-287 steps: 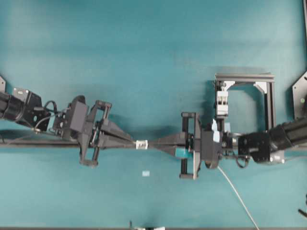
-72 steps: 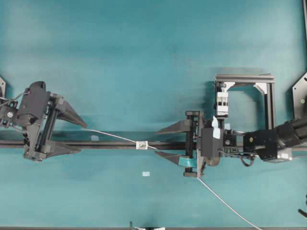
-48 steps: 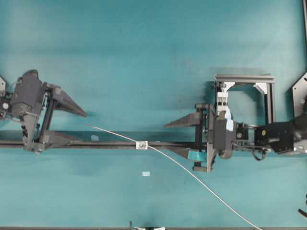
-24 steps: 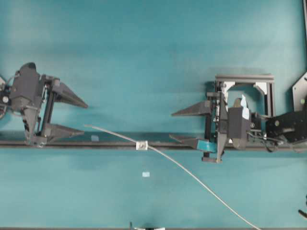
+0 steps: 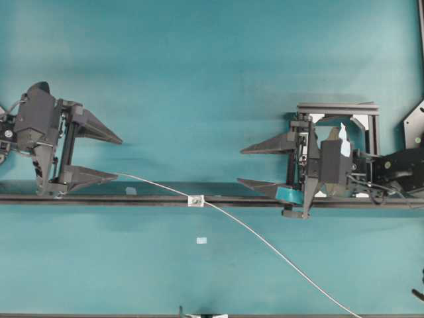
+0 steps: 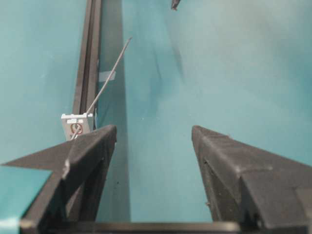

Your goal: Insert the wire through the hole in the metal fitting marked with a red label. (retake)

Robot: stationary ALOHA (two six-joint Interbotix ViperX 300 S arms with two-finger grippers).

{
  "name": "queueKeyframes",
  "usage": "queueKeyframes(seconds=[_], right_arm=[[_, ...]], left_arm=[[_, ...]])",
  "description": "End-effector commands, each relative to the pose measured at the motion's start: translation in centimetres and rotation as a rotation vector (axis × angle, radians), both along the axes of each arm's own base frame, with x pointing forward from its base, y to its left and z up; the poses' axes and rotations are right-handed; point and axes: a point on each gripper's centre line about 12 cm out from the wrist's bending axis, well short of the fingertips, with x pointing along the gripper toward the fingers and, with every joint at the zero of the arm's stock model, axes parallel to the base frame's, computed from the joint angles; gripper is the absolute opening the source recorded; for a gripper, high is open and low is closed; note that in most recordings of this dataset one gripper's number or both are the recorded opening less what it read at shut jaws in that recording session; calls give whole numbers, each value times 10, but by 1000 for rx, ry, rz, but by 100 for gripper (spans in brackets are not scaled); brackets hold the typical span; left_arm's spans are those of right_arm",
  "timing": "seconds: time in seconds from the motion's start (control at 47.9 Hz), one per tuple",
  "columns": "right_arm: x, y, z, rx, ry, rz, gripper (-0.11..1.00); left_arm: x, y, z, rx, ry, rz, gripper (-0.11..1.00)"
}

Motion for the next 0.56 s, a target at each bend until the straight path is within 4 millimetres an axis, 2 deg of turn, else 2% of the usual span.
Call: queueKeyframes(seconds=[0.0, 0.376, 0.543], right_arm=[[2, 0, 10, 11, -34, -1, 73], [3, 1, 10, 17, -23, 3, 73], [4, 0, 14, 14, -34, -1, 73]], left_arm=[[4, 0, 7, 1, -28, 0, 72], [4, 0, 7, -2, -28, 1, 71], [5, 1, 18, -6, -75, 3, 71]])
